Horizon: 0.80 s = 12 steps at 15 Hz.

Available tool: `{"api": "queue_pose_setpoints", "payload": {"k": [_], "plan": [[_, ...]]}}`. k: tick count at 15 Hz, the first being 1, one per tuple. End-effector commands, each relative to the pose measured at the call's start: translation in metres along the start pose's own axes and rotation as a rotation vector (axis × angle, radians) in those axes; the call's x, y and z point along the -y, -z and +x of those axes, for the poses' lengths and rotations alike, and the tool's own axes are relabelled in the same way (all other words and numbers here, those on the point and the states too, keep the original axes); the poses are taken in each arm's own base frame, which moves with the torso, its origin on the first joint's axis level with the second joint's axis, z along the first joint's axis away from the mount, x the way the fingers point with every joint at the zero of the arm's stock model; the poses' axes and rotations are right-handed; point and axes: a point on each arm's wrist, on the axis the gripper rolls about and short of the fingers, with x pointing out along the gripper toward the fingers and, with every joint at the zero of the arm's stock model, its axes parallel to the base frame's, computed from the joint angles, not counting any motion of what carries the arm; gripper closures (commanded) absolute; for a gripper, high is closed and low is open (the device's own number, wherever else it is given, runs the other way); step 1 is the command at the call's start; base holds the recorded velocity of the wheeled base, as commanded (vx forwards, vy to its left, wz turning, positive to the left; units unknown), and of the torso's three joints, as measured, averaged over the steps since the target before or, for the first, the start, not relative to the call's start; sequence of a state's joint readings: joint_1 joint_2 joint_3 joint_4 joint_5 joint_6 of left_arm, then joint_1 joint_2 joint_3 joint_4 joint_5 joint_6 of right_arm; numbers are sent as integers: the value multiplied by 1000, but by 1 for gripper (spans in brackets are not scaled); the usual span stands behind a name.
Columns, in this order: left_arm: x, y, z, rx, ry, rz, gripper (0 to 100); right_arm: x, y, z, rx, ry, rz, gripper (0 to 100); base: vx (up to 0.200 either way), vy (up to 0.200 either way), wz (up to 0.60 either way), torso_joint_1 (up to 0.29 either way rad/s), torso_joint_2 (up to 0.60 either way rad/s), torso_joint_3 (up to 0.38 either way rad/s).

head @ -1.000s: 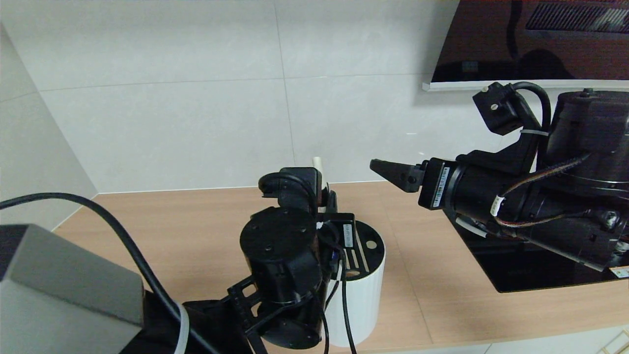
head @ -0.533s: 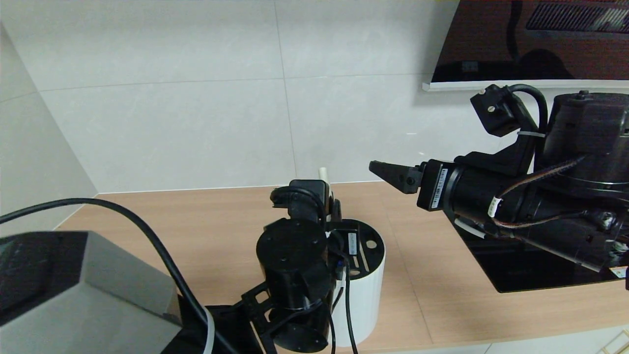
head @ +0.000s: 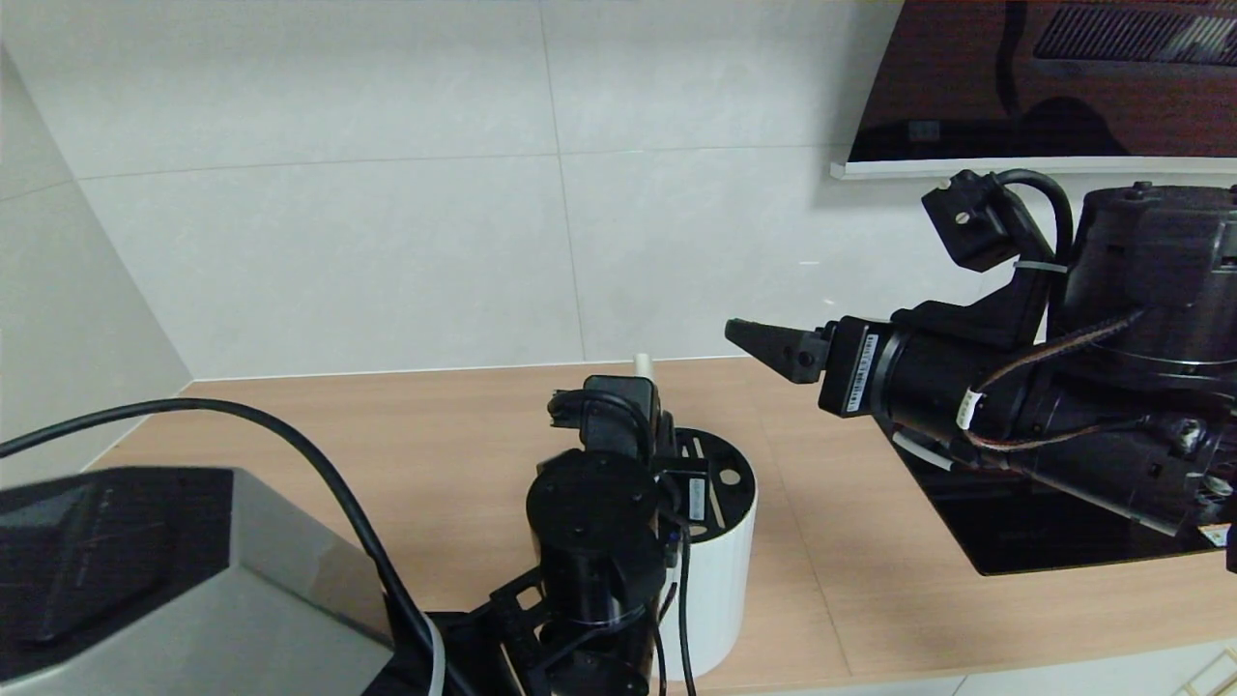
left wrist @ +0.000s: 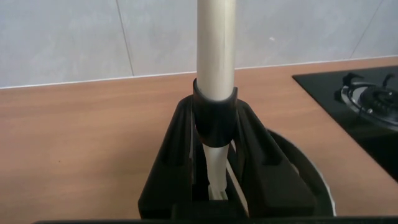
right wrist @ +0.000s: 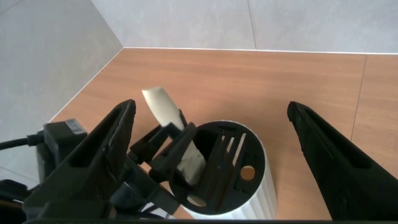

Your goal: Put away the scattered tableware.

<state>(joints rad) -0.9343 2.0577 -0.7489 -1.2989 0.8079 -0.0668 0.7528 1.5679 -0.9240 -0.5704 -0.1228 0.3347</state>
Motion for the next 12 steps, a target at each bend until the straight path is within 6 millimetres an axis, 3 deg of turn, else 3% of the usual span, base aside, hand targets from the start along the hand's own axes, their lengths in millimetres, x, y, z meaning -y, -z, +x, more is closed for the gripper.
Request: {"api": "queue_pose_setpoints", "payload": {"k": [1, 7, 8, 12], "plan": [[-1, 2, 0, -6, -1, 6, 100, 0, 0, 0, 0, 0, 0, 0, 0, 0, 0, 0, 0, 0], [-1, 5, 0, -7, -1, 10, 100, 0, 0, 0, 0, 0, 0, 0, 0, 0, 0, 0, 0, 0], [0, 6, 0, -6, -1, 10, 0, 0, 0, 0, 0, 0, 0, 0, 0, 0, 0, 0, 0, 0], [0, 5, 0, -3, -1, 7, 0, 0, 0, 0, 0, 0, 0, 0, 0, 0, 0, 0, 0, 0]]}}
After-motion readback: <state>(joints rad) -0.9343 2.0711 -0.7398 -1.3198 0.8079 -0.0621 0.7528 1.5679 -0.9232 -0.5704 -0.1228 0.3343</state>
